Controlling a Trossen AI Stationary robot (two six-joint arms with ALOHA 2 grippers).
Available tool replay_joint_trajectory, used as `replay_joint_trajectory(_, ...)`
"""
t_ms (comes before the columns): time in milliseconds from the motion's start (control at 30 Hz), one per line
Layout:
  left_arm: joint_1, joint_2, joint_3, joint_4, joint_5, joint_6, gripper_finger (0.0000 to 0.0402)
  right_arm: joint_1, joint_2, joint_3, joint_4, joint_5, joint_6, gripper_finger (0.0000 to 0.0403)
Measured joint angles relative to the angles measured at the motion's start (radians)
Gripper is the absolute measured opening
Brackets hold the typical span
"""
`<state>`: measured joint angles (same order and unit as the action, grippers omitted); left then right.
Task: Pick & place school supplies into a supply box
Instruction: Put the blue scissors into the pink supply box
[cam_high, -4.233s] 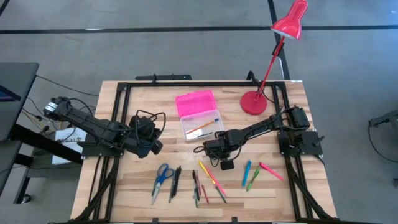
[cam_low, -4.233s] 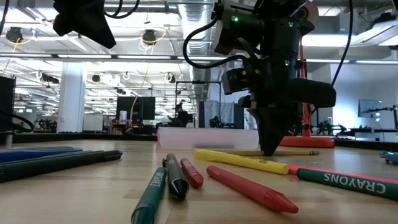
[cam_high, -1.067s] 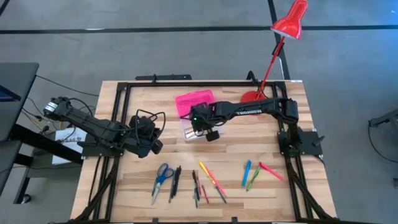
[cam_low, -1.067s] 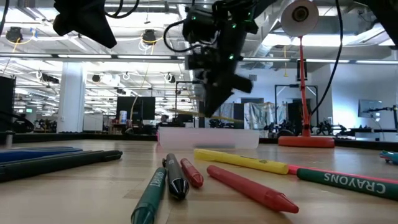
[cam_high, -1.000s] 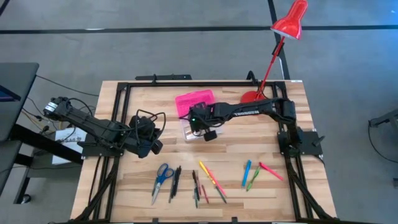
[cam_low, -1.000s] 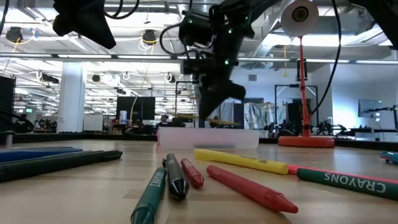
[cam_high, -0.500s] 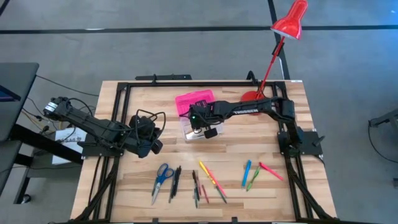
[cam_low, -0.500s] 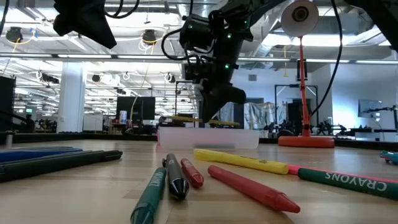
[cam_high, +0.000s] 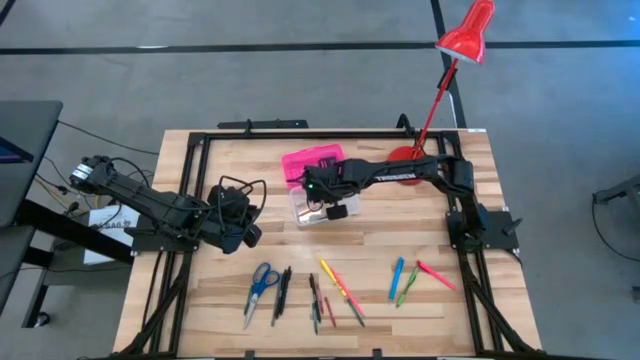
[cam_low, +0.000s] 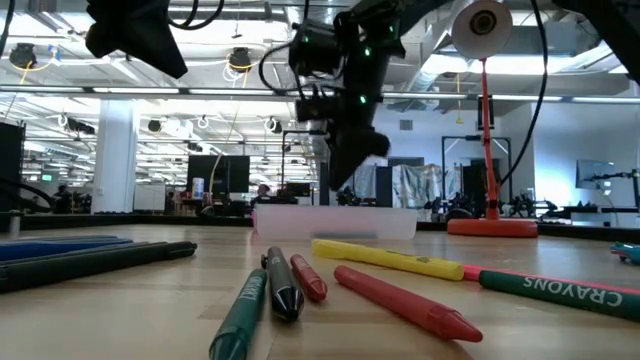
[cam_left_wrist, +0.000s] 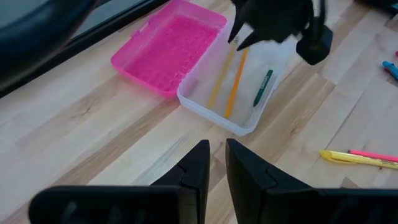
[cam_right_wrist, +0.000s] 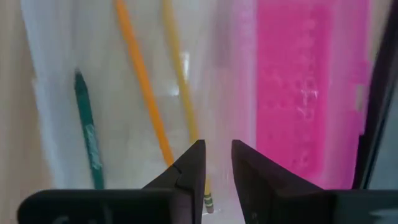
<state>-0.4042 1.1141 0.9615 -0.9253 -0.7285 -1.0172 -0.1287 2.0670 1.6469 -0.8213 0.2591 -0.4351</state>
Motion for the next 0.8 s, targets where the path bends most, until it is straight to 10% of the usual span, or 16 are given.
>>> replay_joint_trajectory(267,0.0,0.0,0.0,0.0,0.008,0.029,0.0046,0.052,-0.116,0.088,-0.025,-0.152,0.232,0.0071)
replay_joint_trajectory(800,0.0,0.0,0.0,0.031,-0.108,0.089,0.0046,0.137,-0.368,0.088,-0.031,-0.121,0.249,0.0071)
